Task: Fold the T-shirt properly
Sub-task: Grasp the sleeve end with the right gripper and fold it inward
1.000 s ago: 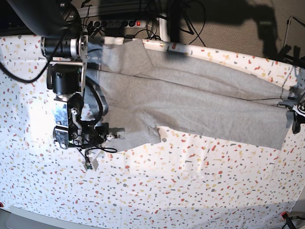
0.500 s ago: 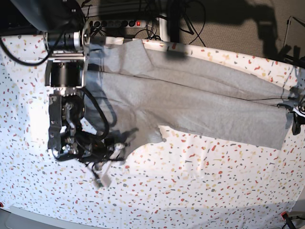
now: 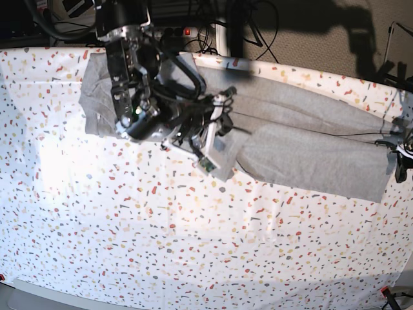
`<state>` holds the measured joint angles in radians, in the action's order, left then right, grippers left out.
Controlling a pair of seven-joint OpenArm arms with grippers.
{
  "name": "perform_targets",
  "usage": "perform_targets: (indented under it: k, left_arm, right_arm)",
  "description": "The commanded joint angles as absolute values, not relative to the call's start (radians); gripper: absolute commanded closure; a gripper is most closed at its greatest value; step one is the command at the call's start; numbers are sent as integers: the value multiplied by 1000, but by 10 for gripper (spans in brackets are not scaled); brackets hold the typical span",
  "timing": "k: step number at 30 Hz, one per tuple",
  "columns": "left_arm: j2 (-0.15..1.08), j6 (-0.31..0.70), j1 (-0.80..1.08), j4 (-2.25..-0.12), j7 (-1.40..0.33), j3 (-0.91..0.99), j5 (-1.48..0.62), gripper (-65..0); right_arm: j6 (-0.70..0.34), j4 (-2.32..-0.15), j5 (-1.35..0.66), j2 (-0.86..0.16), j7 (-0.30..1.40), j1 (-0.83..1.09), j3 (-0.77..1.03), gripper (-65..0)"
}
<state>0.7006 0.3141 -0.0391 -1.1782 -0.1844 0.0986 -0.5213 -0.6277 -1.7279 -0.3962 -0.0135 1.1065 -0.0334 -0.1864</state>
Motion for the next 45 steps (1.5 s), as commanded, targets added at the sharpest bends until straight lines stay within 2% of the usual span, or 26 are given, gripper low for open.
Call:
perform_targets:
  k: [1, 17, 20, 22, 30, 35, 39, 42, 45]
  left_arm:
    - [729, 310, -59, -1194, -155, 110, -532, -300]
    - [730, 310, -58, -1194, -163, 110, -532, -300]
    - [730, 311, -58, -1194, -164, 110, -532, -300]
    - [730, 311, -58, -1194, -164, 110, -532, -300]
    - [730, 350, -89, -1105, -224, 110, -526, -300]
    - [728, 517, -219, -886, -260, 110, -537, -300]
    - [725, 698, -346, -704, -398, 110, -595, -300]
    - [708, 698, -421, -608, -492, 110, -603, -294]
    - [668, 698, -470, -549, -502, 110, -509, -294]
  right_arm:
    - [-641, -1750, -426, -9, 1085, -40, -194, 0]
    - [-658, -1750, -429, -9, 1098, 30, -281, 0]
    - [-659, -1750, -454, -9, 1123, 30, -281, -167]
    - [-659, -1751, -487, -9, 1147, 30, -281, -248]
    - [-659, -1785, -506, -9, 1235, 29, -281, -261]
    - [-659, -1834, -506, -11, 1249, 30, -274, -261]
    - [-659, -1850, -507, -11, 1248, 31, -254, -261]
    - [-659, -1851, -506, -11, 1246, 31, -252, -261]
    - [-658, -1851, -506, -11, 1257, 31, -253, -261]
